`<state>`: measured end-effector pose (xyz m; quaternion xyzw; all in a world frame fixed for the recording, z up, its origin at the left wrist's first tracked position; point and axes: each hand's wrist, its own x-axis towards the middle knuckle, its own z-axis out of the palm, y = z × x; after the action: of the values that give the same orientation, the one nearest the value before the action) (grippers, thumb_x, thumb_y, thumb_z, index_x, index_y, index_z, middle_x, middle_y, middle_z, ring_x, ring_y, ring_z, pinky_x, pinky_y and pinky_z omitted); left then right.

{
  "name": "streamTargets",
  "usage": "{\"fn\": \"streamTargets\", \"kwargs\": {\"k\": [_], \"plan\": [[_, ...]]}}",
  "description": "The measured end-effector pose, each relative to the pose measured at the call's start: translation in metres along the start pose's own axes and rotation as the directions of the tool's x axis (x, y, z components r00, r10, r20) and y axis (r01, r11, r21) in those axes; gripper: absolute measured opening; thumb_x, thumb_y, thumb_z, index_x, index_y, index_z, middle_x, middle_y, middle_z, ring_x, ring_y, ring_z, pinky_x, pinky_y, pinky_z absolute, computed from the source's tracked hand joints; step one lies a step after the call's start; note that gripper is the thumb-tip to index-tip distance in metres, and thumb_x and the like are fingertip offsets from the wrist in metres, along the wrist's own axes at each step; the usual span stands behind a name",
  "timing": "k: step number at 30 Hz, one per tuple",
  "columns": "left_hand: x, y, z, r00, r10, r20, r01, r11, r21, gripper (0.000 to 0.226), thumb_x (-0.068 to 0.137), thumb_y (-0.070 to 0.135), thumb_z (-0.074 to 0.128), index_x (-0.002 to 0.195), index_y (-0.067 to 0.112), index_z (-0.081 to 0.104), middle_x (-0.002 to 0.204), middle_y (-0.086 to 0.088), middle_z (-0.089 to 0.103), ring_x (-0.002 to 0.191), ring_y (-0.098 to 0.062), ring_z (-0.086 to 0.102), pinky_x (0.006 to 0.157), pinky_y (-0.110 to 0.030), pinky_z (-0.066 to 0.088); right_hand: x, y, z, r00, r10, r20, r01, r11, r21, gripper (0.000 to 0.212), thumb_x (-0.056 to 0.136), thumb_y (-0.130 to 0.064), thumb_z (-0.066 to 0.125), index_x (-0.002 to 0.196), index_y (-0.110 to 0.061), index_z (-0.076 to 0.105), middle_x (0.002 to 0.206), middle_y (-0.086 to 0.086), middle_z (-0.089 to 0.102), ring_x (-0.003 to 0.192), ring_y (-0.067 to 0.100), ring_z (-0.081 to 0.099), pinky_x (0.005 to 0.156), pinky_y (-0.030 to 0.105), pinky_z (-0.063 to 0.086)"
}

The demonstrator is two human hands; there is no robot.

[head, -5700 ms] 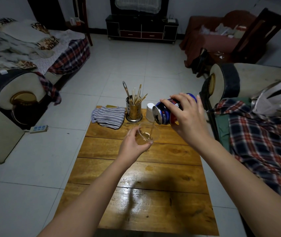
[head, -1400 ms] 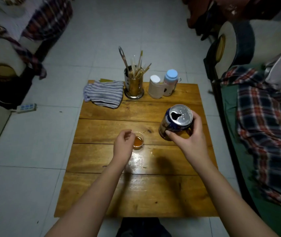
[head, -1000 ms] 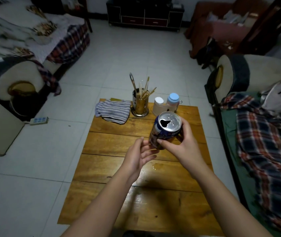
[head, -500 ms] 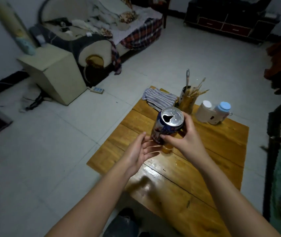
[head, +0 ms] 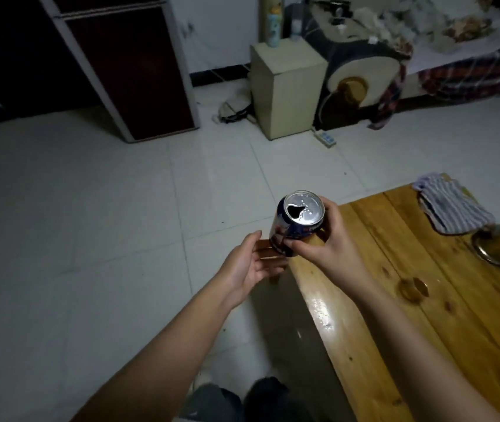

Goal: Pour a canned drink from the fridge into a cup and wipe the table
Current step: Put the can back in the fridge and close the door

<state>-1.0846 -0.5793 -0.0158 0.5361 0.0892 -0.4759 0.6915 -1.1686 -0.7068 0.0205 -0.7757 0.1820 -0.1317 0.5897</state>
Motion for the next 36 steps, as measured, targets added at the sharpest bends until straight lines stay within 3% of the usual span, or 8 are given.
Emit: {"fn": "streamTargets", "kwargs": {"k": [3,6,10,20,29,36], "plan": [[-0.02,0.009,-0.045,0.996,0.042,-0.081,-0.047,0.997,-0.056,0.038,0.099,0.032,0.032,0.095,0.005,0.059,0.085,-0.013,0.069,0.081,-0.025,0.066,0.078,-0.034,0.052,0.009,-0.012,0.046,0.993,-0.037,0.114,0.036,0.999,0.012,0.068,0.068,-0.007,0.078,0.122,-0.025,0.04,0.121,-0.006,0.054,0.111,0.004,0.053,0.092,0.016,0.043],[-0.042,0.014,-0.091,0.987,0.067,-0.148,-0.082,0.992,-0.097,0.039,0.099,0.032,0.031,0.095,0.005,0.059,0.089,-0.014,0.068,0.083,-0.025,0.066,0.079,-0.034,0.052,0.009,-0.023,0.095,0.977,-0.053,0.206,0.046,0.998,0.038,0.068,0.065,-0.014,0.078,0.118,-0.034,0.04,0.118,-0.01,0.055,0.11,0.005,0.055,0.082,0.014,0.048],[-0.073,0.016,-0.149,0.97,0.091,-0.224,-0.12,0.985,-0.121,0.038,0.099,0.031,0.03,0.095,0.005,0.058,0.09,-0.014,0.067,0.084,-0.025,0.065,0.086,-0.036,0.05,0.003,-0.036,0.16,0.952,-0.084,0.294,0.08,0.996,0.023,0.067,0.068,-0.01,0.079,0.116,-0.035,0.039,0.116,-0.014,0.055,0.109,0.003,0.055,0.091,0.017,0.043],[-0.134,0.022,-0.269,0.922,0.157,-0.353,-0.245,0.944,-0.221,0.038,0.098,0.03,0.032,0.099,0.005,0.06,0.078,-0.009,0.074,0.085,-0.026,0.066,0.085,-0.038,0.05,-0.012,-0.074,0.29,0.872,-0.153,0.465,0.156,0.987,0.034,0.065,0.069,-0.011,0.077,0.115,-0.038,0.039,0.112,-0.021,0.054,0.107,-0.002,0.053,0.093,0.017,0.042],[-0.146,0.041,-0.335,0.891,0.168,-0.422,-0.302,0.913,-0.275,0.039,0.099,0.03,0.031,0.097,0.004,0.06,0.089,-0.015,0.07,0.089,-0.028,0.065,0.085,-0.038,0.05,0.006,-0.091,0.364,0.816,-0.19,0.546,0.199,0.979,0.044,0.066,0.069,-0.01,0.077,0.113,-0.041,0.038,0.114,-0.019,0.054,0.107,-0.003,0.053,0.092,0.014,0.041],[-0.11,0.089,-0.376,0.878,0.177,-0.445,-0.302,0.926,-0.228,0.039,0.099,0.029,0.029,0.092,0.006,0.061,0.081,-0.012,0.07,0.083,-0.025,0.066,0.083,-0.036,0.05,0.064,-0.096,0.407,0.818,-0.189,0.544,0.198,0.979,0.042,0.066,0.069,-0.014,0.078,0.113,-0.042,0.038,0.114,-0.02,0.054,0.107,-0.004,0.053,0.091,0.014,0.042]]}}
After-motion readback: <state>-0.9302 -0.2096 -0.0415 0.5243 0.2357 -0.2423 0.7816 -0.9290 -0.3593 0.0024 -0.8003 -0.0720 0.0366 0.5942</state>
